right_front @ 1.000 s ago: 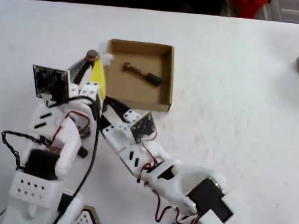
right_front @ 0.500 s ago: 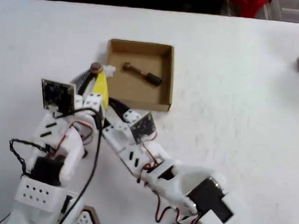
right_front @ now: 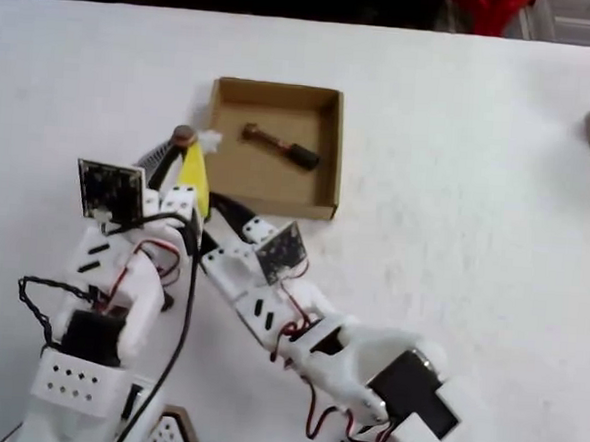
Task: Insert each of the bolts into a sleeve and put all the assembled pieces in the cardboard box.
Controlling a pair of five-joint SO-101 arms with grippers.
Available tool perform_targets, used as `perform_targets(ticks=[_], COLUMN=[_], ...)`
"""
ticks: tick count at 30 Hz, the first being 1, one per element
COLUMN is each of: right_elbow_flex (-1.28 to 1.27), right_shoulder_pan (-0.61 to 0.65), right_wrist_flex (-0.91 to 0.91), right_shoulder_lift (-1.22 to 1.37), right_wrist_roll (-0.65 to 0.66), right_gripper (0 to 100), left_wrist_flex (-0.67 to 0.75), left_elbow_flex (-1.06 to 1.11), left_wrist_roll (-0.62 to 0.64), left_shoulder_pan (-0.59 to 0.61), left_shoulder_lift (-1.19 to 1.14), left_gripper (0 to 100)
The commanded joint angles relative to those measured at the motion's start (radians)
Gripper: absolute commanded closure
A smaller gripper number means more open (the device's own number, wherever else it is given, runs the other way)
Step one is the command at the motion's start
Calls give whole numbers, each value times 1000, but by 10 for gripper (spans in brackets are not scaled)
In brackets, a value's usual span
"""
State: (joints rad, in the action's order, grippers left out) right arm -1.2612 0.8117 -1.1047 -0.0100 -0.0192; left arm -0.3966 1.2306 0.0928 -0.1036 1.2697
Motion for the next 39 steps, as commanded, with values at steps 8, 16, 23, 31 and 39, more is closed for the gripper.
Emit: perform_targets(ticks=[8, 16, 23, 31, 39], right_elbow_flex=[9, 9, 9, 8, 8], right_shoulder_pan=[2, 2, 1, 1, -2], right_wrist_flex=[-28, -28, -28, -28, -28], right_shoulder_lift=[-10, -12, -13, -13, -15], right_wrist_roll=[11, 11, 11, 11, 11], right_gripper=[981, 981, 981, 981, 981], left_wrist_flex=[68, 66, 52, 61, 52], left_elbow_flex=[-5, 3, 3, 25, 35], left_wrist_roll=[38, 38, 40, 35, 35], left_shoulder_pan=[5, -22, -21, -21, -19], left_shoulder_lift=[19, 15, 15, 13, 19], left_gripper=[980, 980, 980, 980, 980])
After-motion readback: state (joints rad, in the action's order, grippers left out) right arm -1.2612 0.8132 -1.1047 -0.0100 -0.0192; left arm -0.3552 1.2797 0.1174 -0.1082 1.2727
